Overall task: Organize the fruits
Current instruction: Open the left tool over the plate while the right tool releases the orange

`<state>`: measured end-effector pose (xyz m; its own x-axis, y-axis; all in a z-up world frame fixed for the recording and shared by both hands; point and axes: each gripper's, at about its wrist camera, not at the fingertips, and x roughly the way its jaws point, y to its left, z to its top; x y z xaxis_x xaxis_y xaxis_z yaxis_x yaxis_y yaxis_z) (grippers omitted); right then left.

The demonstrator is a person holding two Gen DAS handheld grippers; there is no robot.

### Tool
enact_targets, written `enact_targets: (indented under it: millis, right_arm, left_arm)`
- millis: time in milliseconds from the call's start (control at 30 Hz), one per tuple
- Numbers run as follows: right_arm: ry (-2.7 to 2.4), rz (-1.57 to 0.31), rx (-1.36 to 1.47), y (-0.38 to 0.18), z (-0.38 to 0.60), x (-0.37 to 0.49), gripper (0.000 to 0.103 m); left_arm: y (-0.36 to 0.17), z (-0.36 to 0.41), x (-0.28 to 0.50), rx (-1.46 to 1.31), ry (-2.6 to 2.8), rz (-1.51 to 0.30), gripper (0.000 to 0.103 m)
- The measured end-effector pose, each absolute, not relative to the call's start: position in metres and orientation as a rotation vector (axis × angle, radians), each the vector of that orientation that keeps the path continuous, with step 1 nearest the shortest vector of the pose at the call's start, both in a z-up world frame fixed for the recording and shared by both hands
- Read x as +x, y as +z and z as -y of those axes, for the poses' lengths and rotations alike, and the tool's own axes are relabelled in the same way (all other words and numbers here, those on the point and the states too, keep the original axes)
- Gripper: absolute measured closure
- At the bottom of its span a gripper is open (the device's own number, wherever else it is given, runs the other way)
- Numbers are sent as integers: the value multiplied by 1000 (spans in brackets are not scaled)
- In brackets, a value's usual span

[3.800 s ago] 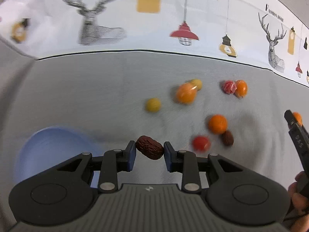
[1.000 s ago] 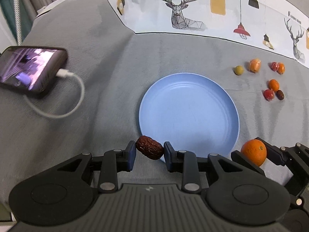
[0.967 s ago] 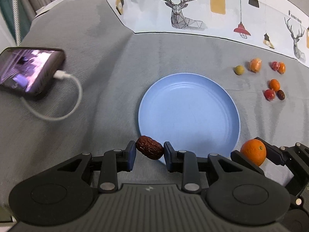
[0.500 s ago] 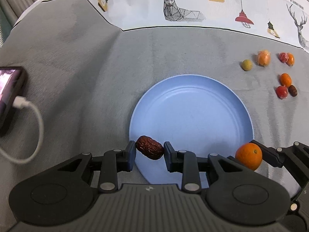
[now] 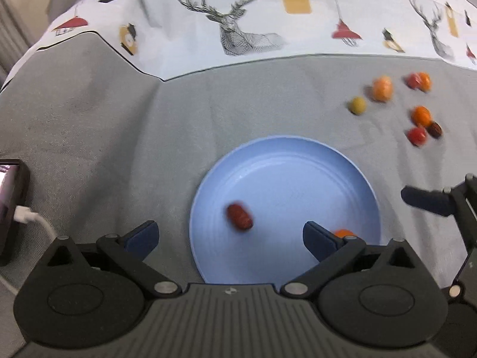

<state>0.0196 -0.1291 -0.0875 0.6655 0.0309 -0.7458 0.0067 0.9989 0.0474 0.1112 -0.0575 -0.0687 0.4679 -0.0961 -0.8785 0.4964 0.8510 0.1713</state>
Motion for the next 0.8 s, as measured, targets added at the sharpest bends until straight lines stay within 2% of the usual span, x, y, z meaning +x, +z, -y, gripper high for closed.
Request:
enact_targets:
  millis: [233, 533, 800]
  right_arm:
    - [29, -811, 14, -63, 122, -33, 1]
    - [-15, -761, 17, -45, 114, -82, 1]
    - [-50, -713, 3, -31, 112, -99, 1]
  left_arm:
    - [-45, 52, 59, 478, -380, -941, 0]
    - [-25, 32, -9, 450, -379, -938, 0]
    - [7, 10, -32, 376, -316, -885, 0]
